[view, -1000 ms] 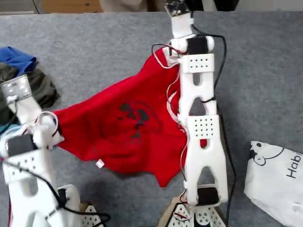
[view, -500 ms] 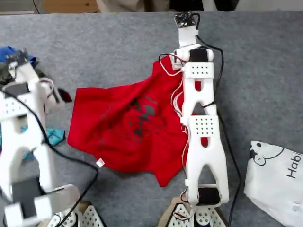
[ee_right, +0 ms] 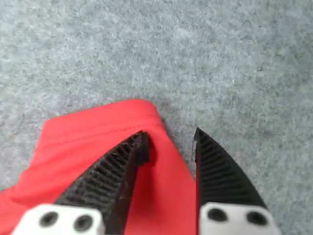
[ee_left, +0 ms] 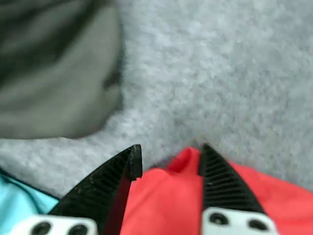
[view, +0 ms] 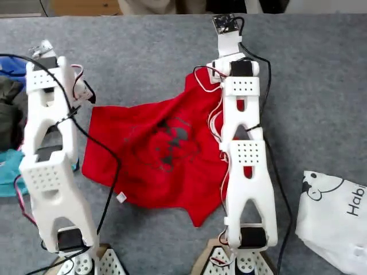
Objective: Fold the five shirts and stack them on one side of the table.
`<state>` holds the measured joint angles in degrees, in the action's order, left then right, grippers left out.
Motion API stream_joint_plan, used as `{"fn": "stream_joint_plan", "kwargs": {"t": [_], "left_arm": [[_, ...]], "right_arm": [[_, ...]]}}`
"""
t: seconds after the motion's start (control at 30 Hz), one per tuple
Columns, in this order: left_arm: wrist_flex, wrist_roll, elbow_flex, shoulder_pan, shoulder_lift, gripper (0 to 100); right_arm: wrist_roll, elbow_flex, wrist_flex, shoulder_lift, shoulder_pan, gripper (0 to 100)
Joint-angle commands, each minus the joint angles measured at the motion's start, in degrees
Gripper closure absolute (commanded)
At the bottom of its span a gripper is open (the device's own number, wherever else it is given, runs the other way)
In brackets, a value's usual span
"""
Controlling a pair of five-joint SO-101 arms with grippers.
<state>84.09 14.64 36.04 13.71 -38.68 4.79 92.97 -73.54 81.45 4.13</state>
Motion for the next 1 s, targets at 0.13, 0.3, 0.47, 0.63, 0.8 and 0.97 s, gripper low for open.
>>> {"fn": "stream_joint_plan", "kwargs": {"t": [0.13,0.3,0.47,0.63,0.8,0.97], "left_arm": [[9.0,0.5,21.9,-5.2,-11.7,87],[13.0,0.9,28.7,-6.7,-18.9,87],[14.2,0.9,30.9,-5.7,-24.4,88],[14.2,4.8,34.0,-5.1,-25.3,88],[12.0,9.4,40.5,-4.8,-25.5,97],[10.6,13.3,44.0,-5.3,-25.4,98]], "right_arm": [[0.4,2.6,1.2,-0.1,-1.4,83.9],[0.4,2.6,1.2,-0.1,-1.4,83.9],[0.5,2.6,1.2,-0.1,-1.4,83.9],[0.4,2.6,1.2,-0.1,-1.4,83.9],[0.4,2.6,1.2,-0.1,-1.4,83.9],[0.4,2.6,1.2,-0.1,-1.4,83.9]]}}
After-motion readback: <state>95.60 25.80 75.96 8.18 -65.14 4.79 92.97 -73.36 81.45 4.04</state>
